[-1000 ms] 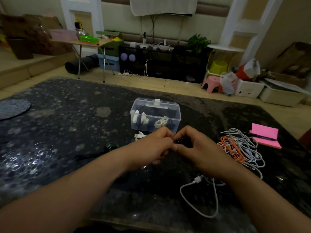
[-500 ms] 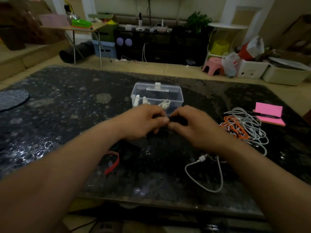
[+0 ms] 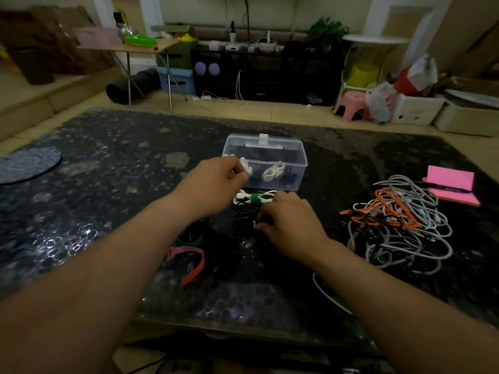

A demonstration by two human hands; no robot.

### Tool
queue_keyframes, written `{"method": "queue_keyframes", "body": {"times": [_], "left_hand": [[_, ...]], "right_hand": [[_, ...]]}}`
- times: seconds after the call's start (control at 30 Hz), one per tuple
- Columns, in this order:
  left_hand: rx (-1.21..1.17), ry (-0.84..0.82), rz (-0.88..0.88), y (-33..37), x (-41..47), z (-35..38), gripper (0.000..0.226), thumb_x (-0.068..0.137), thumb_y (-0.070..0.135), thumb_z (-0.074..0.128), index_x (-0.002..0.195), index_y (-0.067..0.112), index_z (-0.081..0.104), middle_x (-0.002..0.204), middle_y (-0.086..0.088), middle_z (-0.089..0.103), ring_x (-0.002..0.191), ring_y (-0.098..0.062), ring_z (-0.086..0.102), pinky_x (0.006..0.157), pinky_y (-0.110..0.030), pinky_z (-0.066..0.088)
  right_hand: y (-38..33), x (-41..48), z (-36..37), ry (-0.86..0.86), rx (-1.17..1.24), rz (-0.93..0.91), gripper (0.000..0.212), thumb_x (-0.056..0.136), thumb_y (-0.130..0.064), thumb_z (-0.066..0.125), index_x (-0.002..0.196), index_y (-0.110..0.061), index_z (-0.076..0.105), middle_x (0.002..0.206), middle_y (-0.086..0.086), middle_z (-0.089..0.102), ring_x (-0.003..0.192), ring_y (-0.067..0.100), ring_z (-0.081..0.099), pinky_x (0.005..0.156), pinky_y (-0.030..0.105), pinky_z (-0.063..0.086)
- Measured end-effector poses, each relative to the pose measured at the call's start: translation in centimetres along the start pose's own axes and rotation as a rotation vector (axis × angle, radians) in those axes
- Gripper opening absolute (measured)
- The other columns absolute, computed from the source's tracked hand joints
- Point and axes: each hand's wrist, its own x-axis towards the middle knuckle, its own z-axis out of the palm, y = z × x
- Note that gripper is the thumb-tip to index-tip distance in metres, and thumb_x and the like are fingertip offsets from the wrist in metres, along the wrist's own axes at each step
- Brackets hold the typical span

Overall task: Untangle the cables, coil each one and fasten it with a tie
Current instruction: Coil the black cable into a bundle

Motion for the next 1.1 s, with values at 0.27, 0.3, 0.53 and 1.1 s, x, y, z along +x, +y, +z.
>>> {"method": "queue_keyframes", "body": {"times": [0.27,0.3,0.53,1.1], "left_hand": [[0.021,-0.014,0.030,0.5,-0.4,0.3,0.016,0.104,0.035,0.058,0.094,0.026,0.067,0.084,0.010,0.068,0.079,-0.008,0.063,0.070,-0.032,0.049],[0.025,-0.023,0.035,0.7,-0.4,0.3,0.014,0.104,0.035,0.059,0.094,0.028,0.066,0.084,0.011,0.068,0.080,-0.008,0.064,0.071,-0.032,0.049],[0.015,-0.027,0.068,2.4,0.1,1.5,0.013,0.103,0.034,0.060,0.096,0.027,0.068,0.087,0.006,0.071,0.082,-0.013,0.066,0.080,-0.042,0.057],[0.061,-0.225,0.318,12.7,0.2,8.7,0.014,0.105,0.038,0.056,0.108,0.030,0.067,0.096,0.008,0.071,0.089,-0.015,0.065,0.080,-0.038,0.057]], "right_hand": [[0.9,0.7,1.2,0.119,-0.070,0.029,0.022,0.094,-0.045,0.070,0.107,-0.028,0.065,0.110,-0.003,0.058,0.106,0.022,0.055,0.087,0.039,0.044],[1.0,0.7,1.2,0.111,-0.068,0.020,0.020,0.094,-0.045,0.070,0.106,-0.029,0.066,0.110,-0.004,0.058,0.106,0.021,0.054,0.088,0.039,0.044],[2.6,-0.1,-2.9,0.102,0.080,-0.002,0.017,0.097,-0.049,0.064,0.097,-0.031,0.066,0.097,-0.011,0.056,0.097,0.016,0.057,0.081,0.037,0.043],[15.8,-10.2,-13.3,-0.089,0.231,0.365,0.031,0.096,-0.065,0.060,0.087,-0.039,0.073,0.083,-0.015,0.071,0.080,0.000,0.065,0.074,0.032,0.052]]}}
